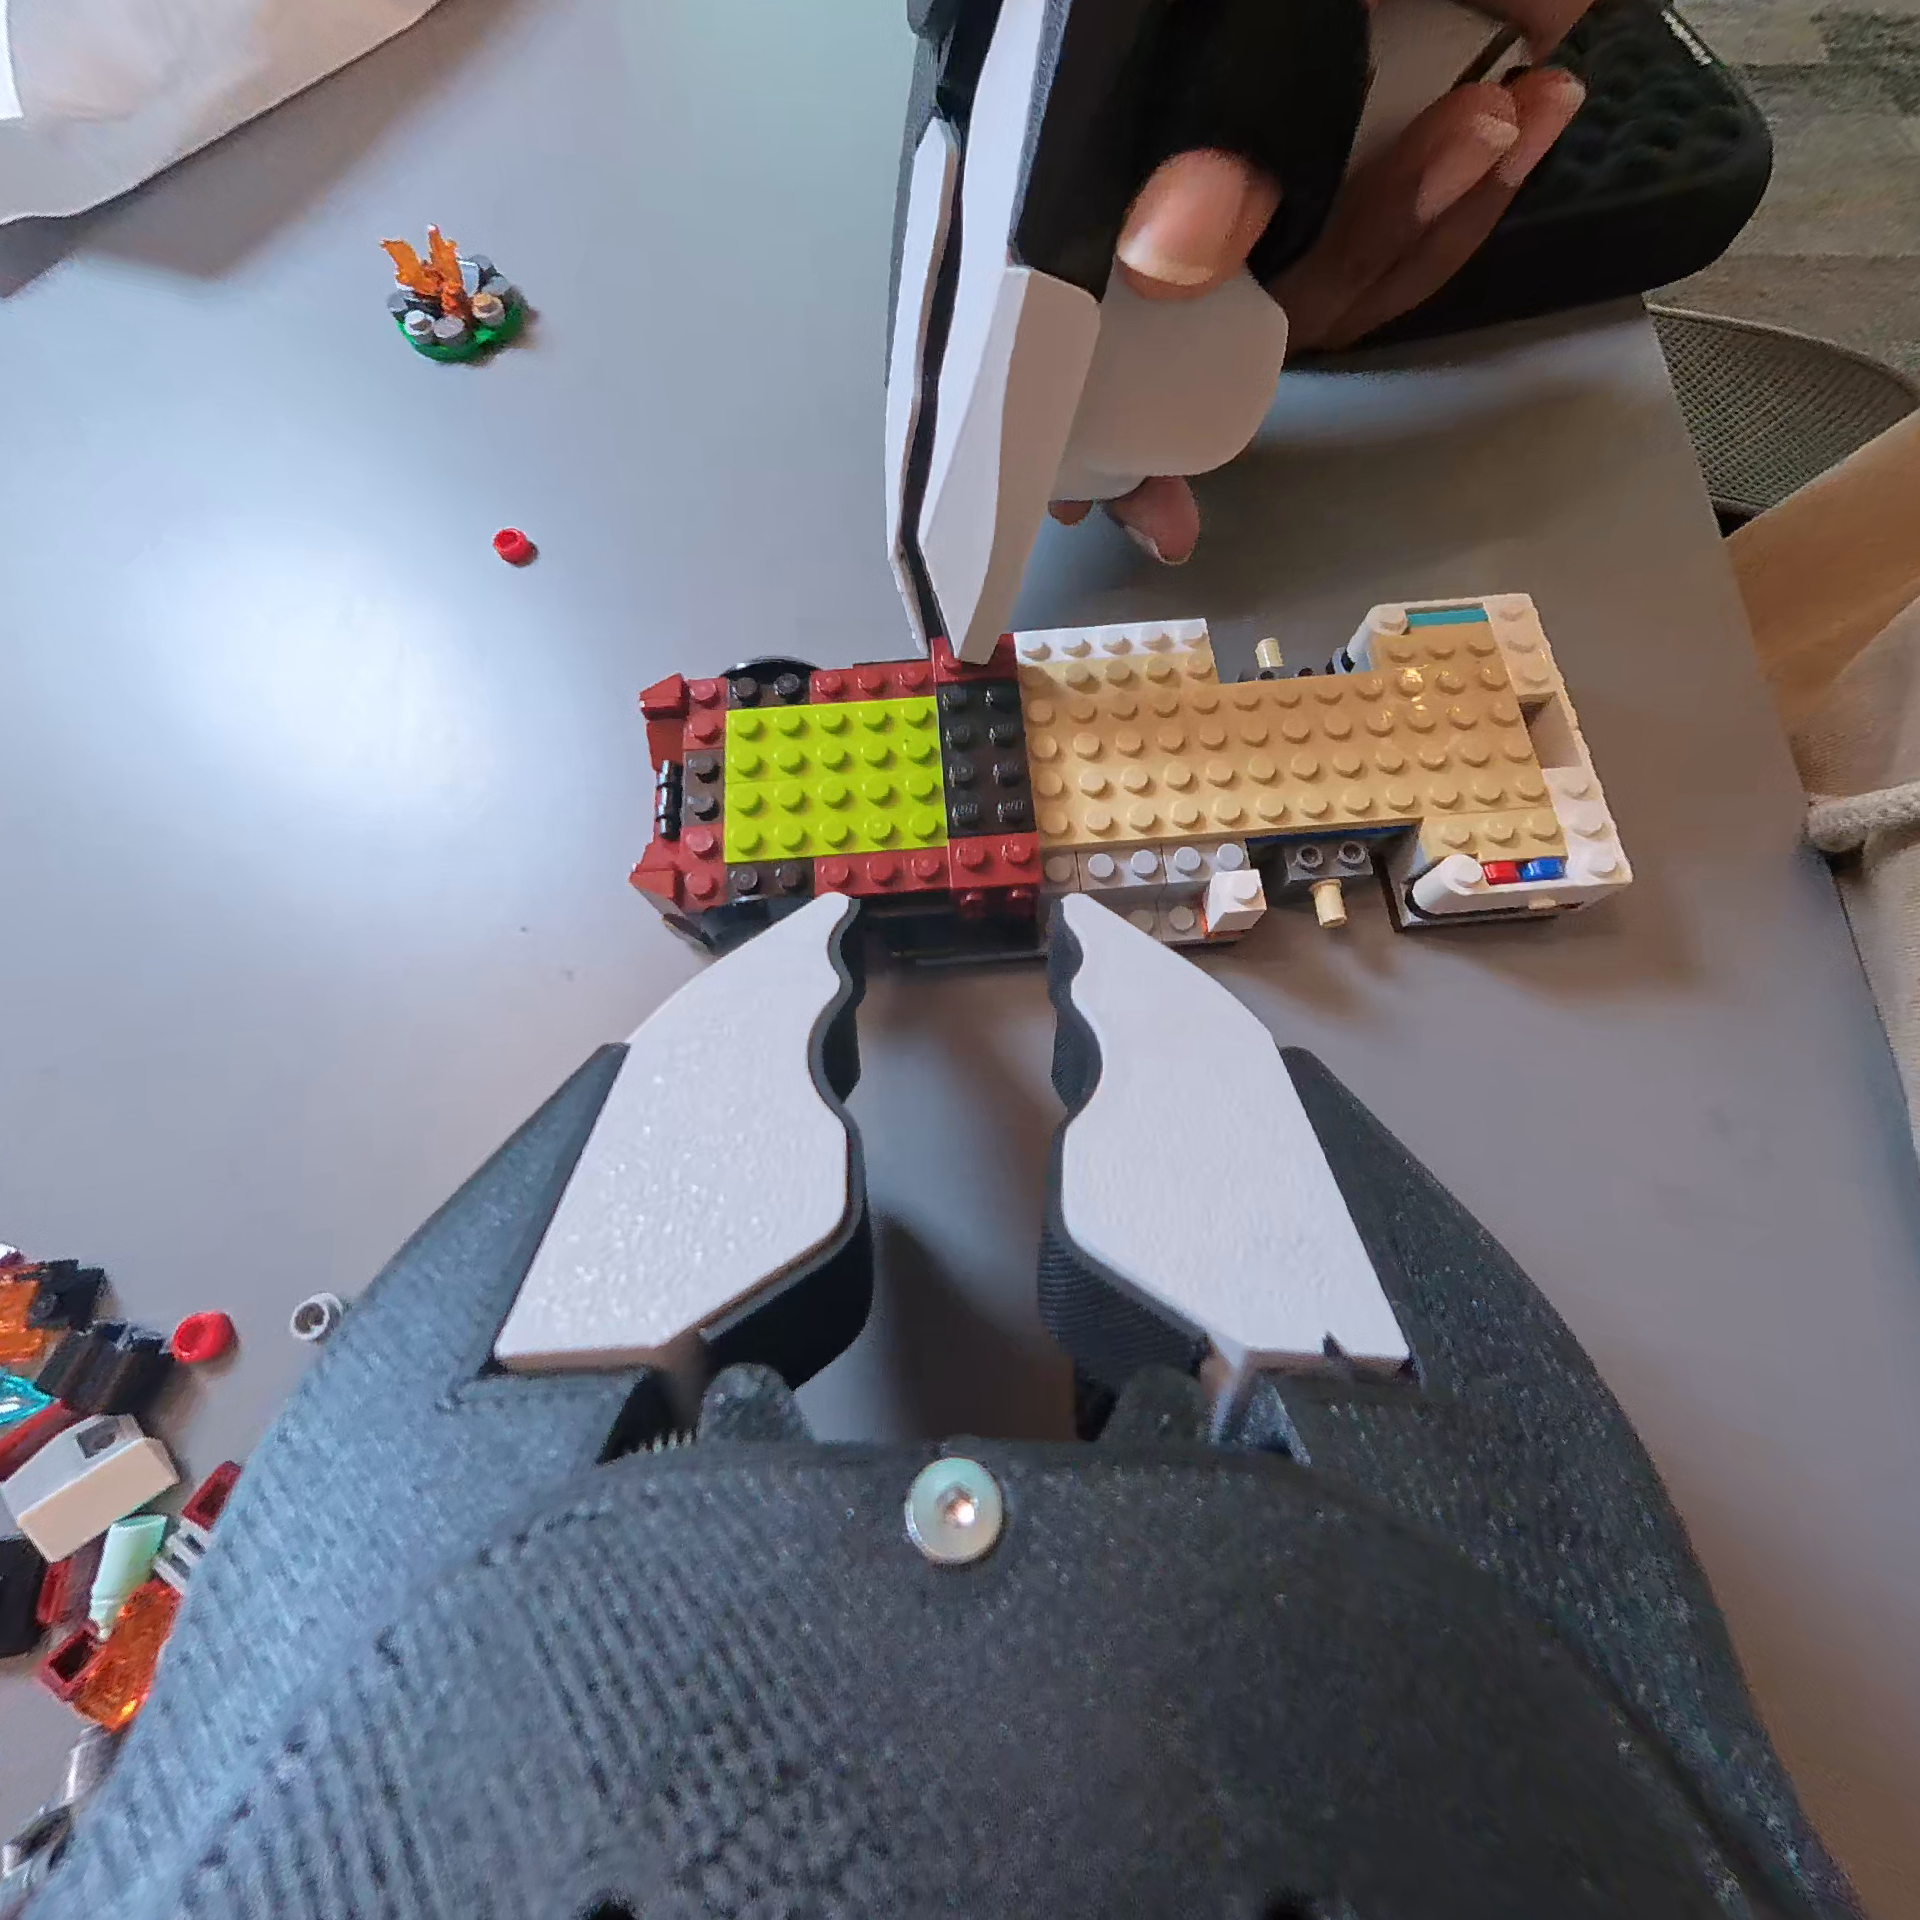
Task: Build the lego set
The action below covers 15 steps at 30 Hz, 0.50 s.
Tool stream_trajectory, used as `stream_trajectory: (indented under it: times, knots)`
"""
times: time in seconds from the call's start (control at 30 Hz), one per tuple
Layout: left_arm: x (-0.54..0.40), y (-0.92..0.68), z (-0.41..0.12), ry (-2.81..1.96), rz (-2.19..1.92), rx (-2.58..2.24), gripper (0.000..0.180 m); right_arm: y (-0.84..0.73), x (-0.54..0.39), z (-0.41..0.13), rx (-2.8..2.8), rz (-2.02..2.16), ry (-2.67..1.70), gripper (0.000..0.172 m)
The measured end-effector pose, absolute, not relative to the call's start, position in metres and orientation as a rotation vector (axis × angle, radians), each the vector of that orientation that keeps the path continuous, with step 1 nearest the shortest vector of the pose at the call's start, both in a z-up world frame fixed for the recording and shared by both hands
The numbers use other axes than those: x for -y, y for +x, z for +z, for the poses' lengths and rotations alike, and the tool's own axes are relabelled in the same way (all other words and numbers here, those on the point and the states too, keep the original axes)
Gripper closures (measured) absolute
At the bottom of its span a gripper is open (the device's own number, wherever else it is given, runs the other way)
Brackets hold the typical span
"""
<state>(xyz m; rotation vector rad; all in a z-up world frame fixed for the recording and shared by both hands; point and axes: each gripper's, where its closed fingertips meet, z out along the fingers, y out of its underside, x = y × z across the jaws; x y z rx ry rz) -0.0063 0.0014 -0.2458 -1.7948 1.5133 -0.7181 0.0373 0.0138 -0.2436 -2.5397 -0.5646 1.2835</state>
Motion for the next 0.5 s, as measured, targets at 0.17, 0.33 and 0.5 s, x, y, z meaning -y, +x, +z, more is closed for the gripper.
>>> stream_trajectory:
  times: [0.17,0.33,0.5]
  knots:
    - [0.0014,-0.0044,-0.2426,-1.776,-0.734,-1.487,0.154,0.0361,-0.0122,-0.2439,0.613,1.278,-2.538,0.156]
    - [0.0046,-0.0033,-0.2421,-1.771,-0.765,-1.484,0.16,0.0353,-0.0104,-0.2444,0.63,1.323,-2.555,0.156]
    - [0.0043,-0.0038,-0.2423,-1.766,-0.763,-1.484,0.161,0.034,-0.0097,-0.2445,0.631,1.361,-2.542,0.158]
